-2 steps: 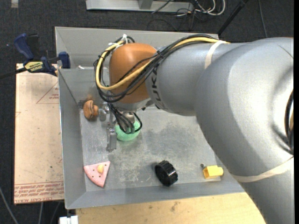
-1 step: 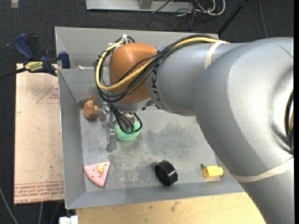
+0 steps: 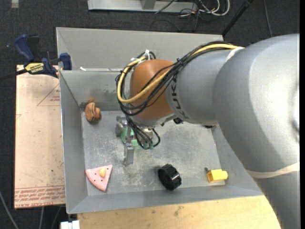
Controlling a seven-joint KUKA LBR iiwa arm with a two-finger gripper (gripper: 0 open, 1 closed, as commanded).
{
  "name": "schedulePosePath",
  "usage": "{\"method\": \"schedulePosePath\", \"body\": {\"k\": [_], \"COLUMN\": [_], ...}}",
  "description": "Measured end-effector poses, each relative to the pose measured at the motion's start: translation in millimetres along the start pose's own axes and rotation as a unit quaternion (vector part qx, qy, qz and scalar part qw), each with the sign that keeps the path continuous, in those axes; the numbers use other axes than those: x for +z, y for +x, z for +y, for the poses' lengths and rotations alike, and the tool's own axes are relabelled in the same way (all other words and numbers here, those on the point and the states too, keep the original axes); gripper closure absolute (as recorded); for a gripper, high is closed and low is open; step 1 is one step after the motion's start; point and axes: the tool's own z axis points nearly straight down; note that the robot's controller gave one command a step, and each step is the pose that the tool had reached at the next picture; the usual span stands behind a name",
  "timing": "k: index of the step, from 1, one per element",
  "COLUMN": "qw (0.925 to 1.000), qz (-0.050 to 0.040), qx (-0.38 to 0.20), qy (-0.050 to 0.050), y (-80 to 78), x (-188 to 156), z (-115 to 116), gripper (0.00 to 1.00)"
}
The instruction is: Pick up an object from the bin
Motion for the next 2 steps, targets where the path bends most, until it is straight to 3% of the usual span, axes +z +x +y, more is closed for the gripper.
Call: {"method": "schedulePosePath", "body": {"k": [1, 2], "qw": [1.0, 1.0], "qz": [0.004, 0.0014], "qx": [-0.003, -0.006], "qy": [0.003, 0.001], "y": [4.8, 7.7], "x": [7.9, -5.6], "z": [-28.6, -40.1], "gripper": [0.0, 0.0]}}
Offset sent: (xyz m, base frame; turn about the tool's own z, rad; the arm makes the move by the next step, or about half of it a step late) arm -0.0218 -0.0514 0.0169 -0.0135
